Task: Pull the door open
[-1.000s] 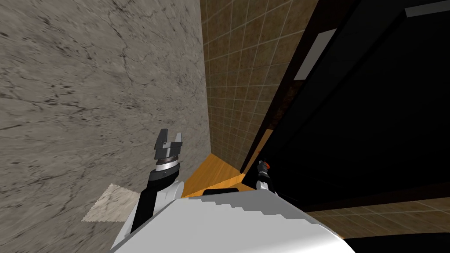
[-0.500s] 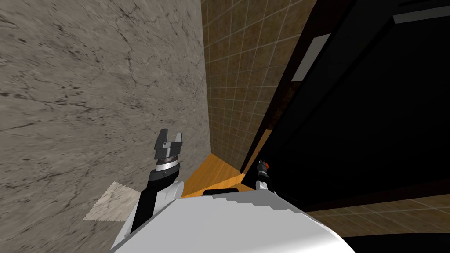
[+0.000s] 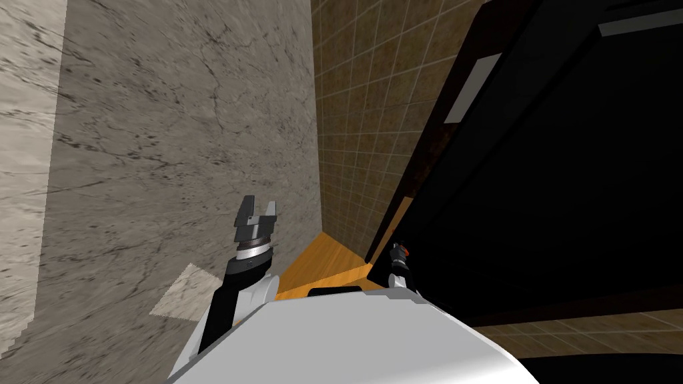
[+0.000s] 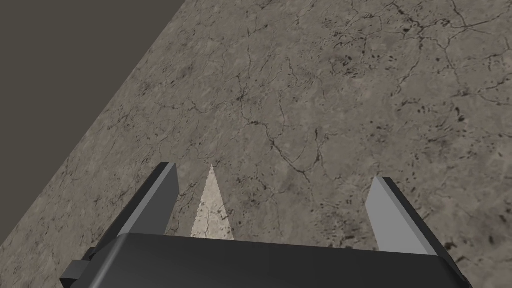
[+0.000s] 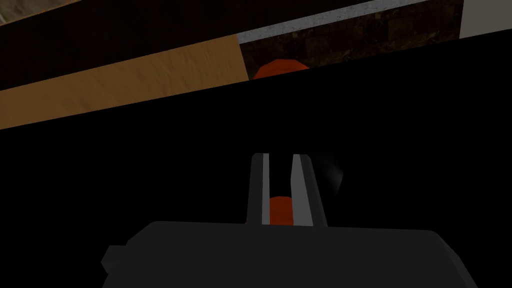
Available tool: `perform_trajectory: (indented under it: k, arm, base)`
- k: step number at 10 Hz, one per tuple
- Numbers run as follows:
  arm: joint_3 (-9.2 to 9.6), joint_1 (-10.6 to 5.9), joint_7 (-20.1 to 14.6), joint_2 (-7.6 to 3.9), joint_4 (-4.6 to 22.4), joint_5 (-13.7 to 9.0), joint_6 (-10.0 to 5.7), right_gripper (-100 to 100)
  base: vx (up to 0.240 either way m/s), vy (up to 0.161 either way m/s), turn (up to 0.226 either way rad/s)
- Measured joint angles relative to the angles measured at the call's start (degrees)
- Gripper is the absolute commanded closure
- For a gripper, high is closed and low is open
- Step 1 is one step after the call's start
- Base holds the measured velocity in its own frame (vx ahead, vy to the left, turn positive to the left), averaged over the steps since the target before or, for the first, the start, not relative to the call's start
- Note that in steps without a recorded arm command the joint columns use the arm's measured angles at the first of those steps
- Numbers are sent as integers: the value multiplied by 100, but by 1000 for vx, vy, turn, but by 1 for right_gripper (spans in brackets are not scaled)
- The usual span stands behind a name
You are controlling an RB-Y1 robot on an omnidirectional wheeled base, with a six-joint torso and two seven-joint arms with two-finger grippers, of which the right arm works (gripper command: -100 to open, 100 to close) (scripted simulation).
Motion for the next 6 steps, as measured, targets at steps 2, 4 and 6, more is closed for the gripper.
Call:
perform_trajectory:
  k: [2, 4, 6]
  arm:
    - [-40, 46, 69, 52, -167, -14, 114, 100]
    - [-59, 206, 161, 123, -473, -18, 254, 100]
    - [-13, 84, 50, 42, -191, -8, 89, 100]
  base:
    - [-2, 2, -16]
    - [8, 2, 0]
    - [-26, -9, 49]
